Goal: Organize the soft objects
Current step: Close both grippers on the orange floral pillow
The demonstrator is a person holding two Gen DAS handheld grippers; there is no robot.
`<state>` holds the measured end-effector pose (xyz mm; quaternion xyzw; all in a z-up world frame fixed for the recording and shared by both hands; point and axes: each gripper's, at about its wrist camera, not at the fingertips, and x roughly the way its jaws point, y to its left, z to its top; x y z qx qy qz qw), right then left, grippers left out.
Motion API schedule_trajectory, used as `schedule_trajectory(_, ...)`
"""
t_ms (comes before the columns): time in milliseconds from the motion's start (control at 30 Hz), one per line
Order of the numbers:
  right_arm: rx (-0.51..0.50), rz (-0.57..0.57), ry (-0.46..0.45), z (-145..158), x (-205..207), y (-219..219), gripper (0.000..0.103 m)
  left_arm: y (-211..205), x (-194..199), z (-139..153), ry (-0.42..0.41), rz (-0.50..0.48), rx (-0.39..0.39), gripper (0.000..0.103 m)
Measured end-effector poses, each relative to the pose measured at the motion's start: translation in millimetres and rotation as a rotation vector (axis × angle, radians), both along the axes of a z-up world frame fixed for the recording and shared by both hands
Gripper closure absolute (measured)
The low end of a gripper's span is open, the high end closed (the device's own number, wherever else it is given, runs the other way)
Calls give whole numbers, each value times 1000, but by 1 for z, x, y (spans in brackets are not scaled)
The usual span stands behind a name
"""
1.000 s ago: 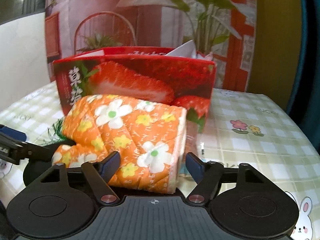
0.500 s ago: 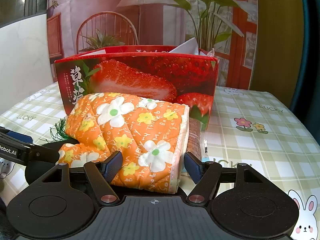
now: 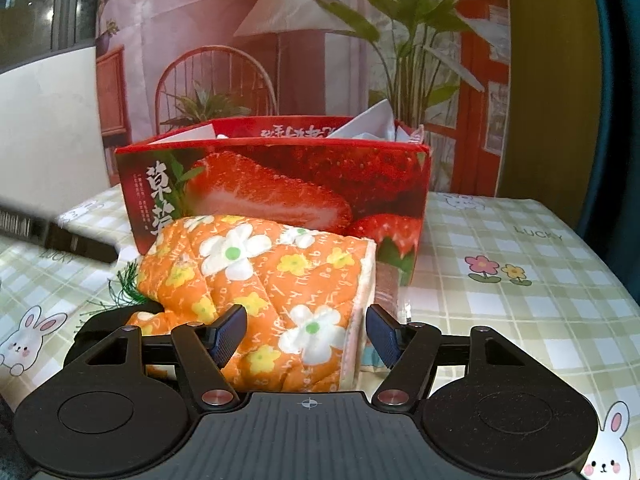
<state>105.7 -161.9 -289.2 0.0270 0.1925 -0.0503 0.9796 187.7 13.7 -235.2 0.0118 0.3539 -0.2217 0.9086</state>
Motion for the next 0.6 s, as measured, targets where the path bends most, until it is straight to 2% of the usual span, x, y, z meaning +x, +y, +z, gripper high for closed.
schedule_trajectory(67, 2, 2, 8, -2, 1, 0, 41, -6, 6, -1, 15, -21, -3, 19)
schedule_trajectory(133, 8, 1, 14, -4, 2, -1, 42, -11, 13, -6, 40, -39, -10, 24)
schedule_trajectory(400, 26, 4, 34, -10, 7, -3, 43, -30, 38, -29, 94, -77, -25, 27)
schedule_trajectory(467, 26, 4, 34, -11, 8, -3, 43, -33, 40, -32, 105, -96, -42, 42)
schedule_trajectory(600, 29, 6, 34, -11, 8, -3, 43, -34, 36, -36, 101, -109, -57, 56)
